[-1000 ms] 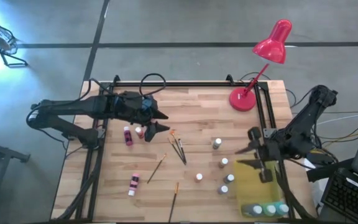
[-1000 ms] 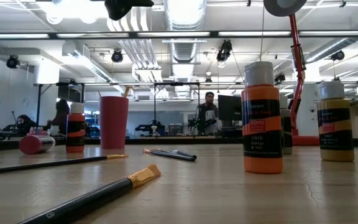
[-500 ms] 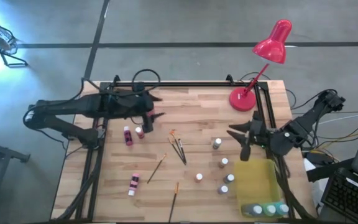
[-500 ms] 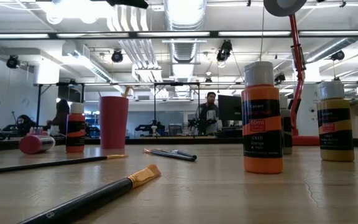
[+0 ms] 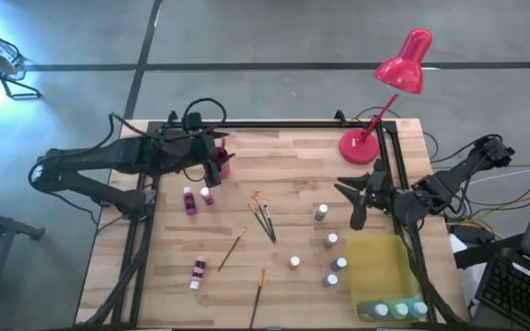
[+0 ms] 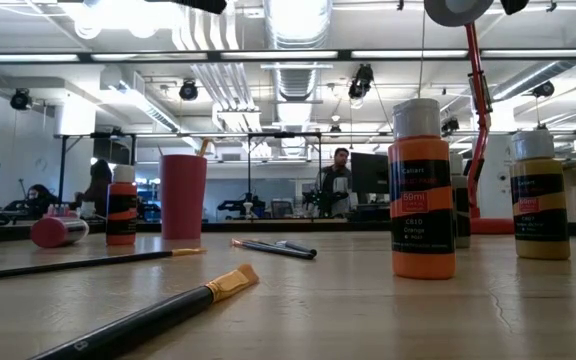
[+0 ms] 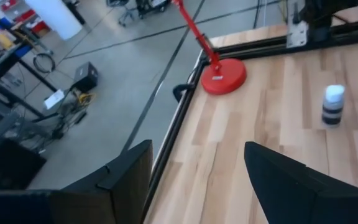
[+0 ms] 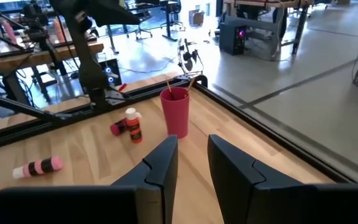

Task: Pick & Place Paint Supplies
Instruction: Put the black paint bottle into the yellow bin

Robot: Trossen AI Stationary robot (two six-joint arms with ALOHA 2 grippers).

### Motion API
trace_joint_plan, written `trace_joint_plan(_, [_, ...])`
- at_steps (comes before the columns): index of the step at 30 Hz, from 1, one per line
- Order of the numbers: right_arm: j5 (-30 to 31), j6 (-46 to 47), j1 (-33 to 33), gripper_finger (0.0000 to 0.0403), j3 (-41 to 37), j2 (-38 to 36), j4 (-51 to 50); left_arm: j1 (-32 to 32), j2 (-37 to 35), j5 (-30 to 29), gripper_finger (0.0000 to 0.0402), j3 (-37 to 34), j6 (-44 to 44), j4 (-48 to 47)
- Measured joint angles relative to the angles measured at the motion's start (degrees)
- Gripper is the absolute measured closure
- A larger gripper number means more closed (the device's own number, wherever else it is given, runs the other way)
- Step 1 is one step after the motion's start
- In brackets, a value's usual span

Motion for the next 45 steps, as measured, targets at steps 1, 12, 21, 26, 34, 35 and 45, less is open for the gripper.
trace_joint_plan(1, [0.0, 0.1, 0.0, 0.0317, 0.0, 0.1, 0.0, 0.0, 0.0, -0.1, 0.0142, 0.0, -0.1, -0.4])
trace_joint_plan(12, [-1.7, 2.7, 0.0, 0.0284, 0.0, 0.4, 0.0, 0.1, 0.2, -0.1, 0.0142, 0.0, 1.1, 3.7])
trace_joint_plan(21, [-7.4, 4.9, -0.1, 0.0257, 0.0, 0.2, -4.3, 0.1, 0.2, -0.1, 0.0142, 0.0, -4.6, -0.7])
trace_joint_plan(26, [-9.9, 10.9, -0.1, 0.025, 0.0, 0.2, -9.4, 0.1, 0.2, -0.1, 0.0142, 0.0, -5.2, -0.5])
trace_joint_plan(34, [-12.7, 19.3, -0.1, 0.0243, 0.0, 0.3, -13.9, 0.1, 2.3, 0.3, 0.0142, 0.0, -2.9, 0.6])
trace_joint_plan(35, [-12.9, 19.6, -0.1, 0.0241, 0.0, 0.3, -14.2, 0.1, 2.8, 0.2, 0.0142, 0.0, -2.6, 1.2])
trace_joint_plan(45, [-18.5, 19.9, 0.1, 0.023, 0.0, 1.2, -14.4, 0.1, 6.4, 2.7, 0.0142, 0.0, -5.9, 0.3])
